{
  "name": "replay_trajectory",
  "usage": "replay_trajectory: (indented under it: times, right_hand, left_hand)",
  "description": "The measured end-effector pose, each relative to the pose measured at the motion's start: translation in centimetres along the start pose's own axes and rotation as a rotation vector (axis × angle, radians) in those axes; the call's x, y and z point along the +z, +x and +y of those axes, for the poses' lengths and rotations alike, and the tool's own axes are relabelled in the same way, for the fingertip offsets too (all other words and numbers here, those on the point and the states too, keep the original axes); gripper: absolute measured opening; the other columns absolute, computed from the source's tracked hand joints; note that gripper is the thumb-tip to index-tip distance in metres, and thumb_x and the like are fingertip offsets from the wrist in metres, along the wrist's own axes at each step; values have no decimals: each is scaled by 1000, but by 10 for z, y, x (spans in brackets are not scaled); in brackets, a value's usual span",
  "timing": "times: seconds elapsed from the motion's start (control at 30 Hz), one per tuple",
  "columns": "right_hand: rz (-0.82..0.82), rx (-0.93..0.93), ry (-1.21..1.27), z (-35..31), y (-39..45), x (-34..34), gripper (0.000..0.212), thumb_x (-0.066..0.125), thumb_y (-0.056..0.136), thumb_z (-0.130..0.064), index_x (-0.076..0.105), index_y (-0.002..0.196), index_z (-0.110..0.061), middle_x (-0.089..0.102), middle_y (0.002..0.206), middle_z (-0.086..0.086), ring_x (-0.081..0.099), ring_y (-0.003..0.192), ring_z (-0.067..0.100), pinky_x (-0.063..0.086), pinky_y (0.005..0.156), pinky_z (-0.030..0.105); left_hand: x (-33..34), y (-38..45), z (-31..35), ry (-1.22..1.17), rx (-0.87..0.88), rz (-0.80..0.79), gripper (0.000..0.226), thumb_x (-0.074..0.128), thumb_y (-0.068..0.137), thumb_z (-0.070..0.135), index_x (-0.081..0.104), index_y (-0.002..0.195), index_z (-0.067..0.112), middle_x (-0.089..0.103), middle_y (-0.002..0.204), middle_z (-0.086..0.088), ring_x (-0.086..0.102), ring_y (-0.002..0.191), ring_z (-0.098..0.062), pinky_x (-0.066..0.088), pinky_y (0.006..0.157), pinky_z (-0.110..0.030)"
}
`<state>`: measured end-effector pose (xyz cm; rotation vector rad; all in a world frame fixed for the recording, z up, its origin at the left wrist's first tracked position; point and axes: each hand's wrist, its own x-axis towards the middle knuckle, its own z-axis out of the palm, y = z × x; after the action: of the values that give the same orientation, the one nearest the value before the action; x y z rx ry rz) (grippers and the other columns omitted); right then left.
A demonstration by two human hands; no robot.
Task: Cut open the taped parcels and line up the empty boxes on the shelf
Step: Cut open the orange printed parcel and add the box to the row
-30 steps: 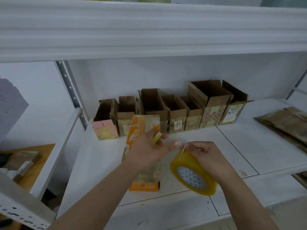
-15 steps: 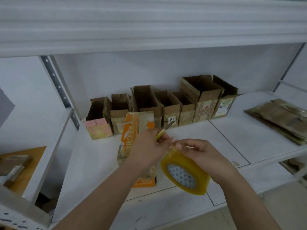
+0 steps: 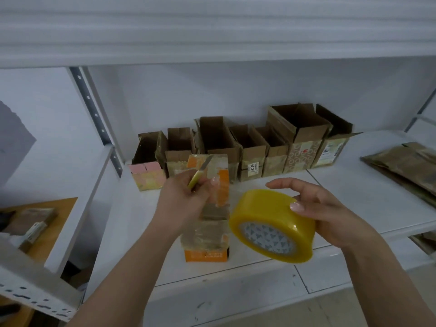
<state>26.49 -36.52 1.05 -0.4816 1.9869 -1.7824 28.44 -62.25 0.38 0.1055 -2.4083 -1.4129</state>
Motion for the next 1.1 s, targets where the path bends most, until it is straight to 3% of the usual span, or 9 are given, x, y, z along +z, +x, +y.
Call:
replay_trajectory:
  times: [0.13,0.2,0.3,0.47,0.67,0.8,0.9,1.0,1.1]
  right_hand:
    - [45,55,-48,-2,-2,-1,87,88,39,-68,66,111,-25,72,91,17,71,79,33,59,63,34]
    - [109,93,-144,-4,-1,-2,73,87,46,-65,67,103,-25,71,89,20,71,72,32,59,61,35]
    - [171,154,-378,-3,6,2,54,76,56,-61,64,97,-28,70,89,10,72,74,25,59,66,35]
    - [164,185,-464,-6,17,9,48,67,59,-60,62,96,-29,69,92,2,69,79,19,56,64,28]
    - [174,193,-468,-6,31,8,44,68,62,-56,61,95,-27,65,96,6,66,82,22,51,62,27]
    - [163,236,-469,5,38,8,48,68,60,-57,61,95,-25,66,95,7,67,81,24,53,62,29]
    - [146,297,-476,19,42,10,52,67,57,-60,62,94,-25,66,95,7,68,81,24,57,68,35]
    - [132,346,-443,35,46,16,47,69,61,-59,62,93,-25,67,94,6,68,82,23,57,71,35]
    - [135,352,-400,49,52,24,32,73,77,-48,61,95,-25,66,96,6,68,85,24,56,72,36]
  left_hand:
    - [-26,-2,-16,0,-98,106,26,62,93,32,65,73,16,68,64,3,62,67,-7,41,63,-21]
    - [-38,-7,-30,-57,-160,157,26,62,94,30,66,73,15,69,64,8,62,70,-6,39,67,-21]
    - [-43,-21,-49,-50,-215,182,28,61,94,30,66,73,13,69,65,9,61,72,-11,39,66,-26]
    - [-40,-28,-69,-128,-302,275,29,61,95,29,66,72,12,69,63,7,62,77,-15,39,68,-25]
    - [-34,-29,-77,-131,-349,294,29,61,95,31,67,72,13,68,61,4,61,79,-12,37,67,-21]
    - [-26,-26,-84,-145,-414,280,29,61,95,29,67,73,11,67,63,2,60,77,-16,38,67,-25]
    - [-16,-27,-93,-243,-535,210,30,63,94,27,67,70,9,63,53,6,51,60,-15,36,68,-29]
    - [-7,-28,-97,-376,-657,112,36,60,95,28,59,67,7,51,43,7,32,47,-13,29,50,-25]
    - [-6,-28,-97,-425,-696,60,35,60,95,33,58,72,7,53,54,0,29,44,-11,25,44,-23]
